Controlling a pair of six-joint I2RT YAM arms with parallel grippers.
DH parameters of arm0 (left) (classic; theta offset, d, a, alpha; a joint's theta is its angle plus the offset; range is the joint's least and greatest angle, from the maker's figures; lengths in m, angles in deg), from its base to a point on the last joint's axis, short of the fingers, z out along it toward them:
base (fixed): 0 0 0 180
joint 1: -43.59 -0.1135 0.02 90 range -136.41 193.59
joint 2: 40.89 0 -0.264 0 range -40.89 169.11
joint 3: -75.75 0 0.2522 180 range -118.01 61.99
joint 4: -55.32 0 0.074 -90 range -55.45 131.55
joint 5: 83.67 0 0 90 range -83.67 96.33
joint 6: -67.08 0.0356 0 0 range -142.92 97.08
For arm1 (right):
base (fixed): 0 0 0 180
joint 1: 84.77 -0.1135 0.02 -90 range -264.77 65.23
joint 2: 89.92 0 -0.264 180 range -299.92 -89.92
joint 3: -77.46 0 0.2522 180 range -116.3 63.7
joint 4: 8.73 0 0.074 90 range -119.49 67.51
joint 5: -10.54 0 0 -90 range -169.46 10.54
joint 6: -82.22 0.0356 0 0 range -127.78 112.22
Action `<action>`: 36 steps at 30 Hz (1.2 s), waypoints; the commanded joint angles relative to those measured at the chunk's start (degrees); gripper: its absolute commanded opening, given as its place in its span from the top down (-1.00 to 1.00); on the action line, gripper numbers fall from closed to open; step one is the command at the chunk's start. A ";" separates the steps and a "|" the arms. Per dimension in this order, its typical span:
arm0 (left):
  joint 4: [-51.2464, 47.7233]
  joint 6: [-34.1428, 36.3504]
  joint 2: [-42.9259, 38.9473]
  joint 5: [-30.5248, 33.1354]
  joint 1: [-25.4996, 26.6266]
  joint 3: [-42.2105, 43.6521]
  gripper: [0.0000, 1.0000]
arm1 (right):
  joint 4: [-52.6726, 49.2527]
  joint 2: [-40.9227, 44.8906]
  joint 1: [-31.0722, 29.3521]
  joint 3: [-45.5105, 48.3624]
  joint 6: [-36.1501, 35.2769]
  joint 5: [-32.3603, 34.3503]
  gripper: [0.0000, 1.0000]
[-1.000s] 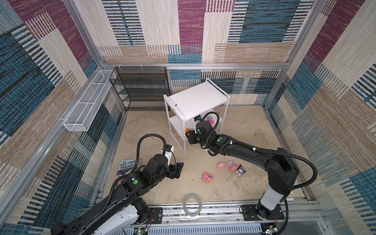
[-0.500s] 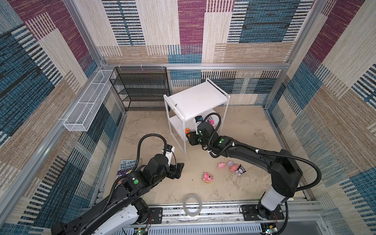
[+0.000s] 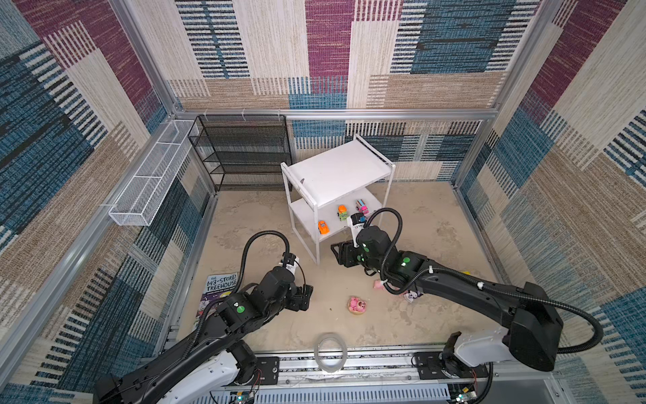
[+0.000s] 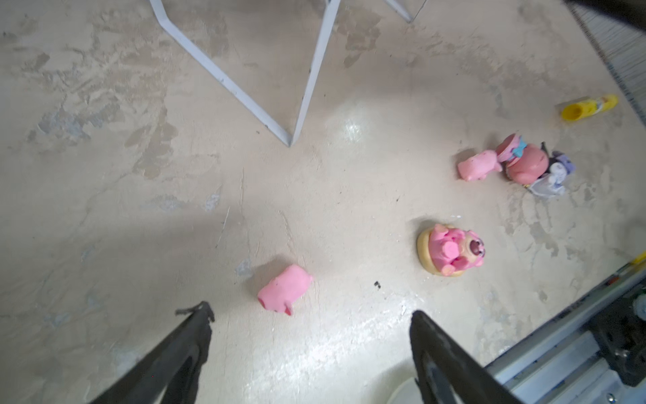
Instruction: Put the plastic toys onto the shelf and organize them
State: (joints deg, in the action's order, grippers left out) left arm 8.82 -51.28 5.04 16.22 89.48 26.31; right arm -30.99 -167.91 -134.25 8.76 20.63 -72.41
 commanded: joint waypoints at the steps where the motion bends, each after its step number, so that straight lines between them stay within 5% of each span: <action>1: -1.36 -4.68 1.80 -3.28 -0.08 1.83 -0.80 | 0.28 4.69 -0.27 4.74 -1.63 -1.17 -0.41; 13: 6.28 -6.76 17.35 -8.03 -0.01 3.71 -0.56 | 4.96 13.21 -0.53 17.06 -6.84 -11.01 -0.51; 29: 1.62 -0.38 33.24 -7.91 -4.61 -6.13 -0.36 | 5.68 16.57 -0.54 21.21 -6.74 -10.35 -0.51; 36: 7.51 -4.43 34.65 -26.61 -3.56 -7.00 -0.32 | 6.23 17.62 -0.54 22.64 -6.33 -10.21 -0.52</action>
State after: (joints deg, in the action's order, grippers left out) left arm 13.81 -54.73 38.81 -0.74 85.13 20.25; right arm -26.90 -150.54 -134.75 31.23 13.85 -82.47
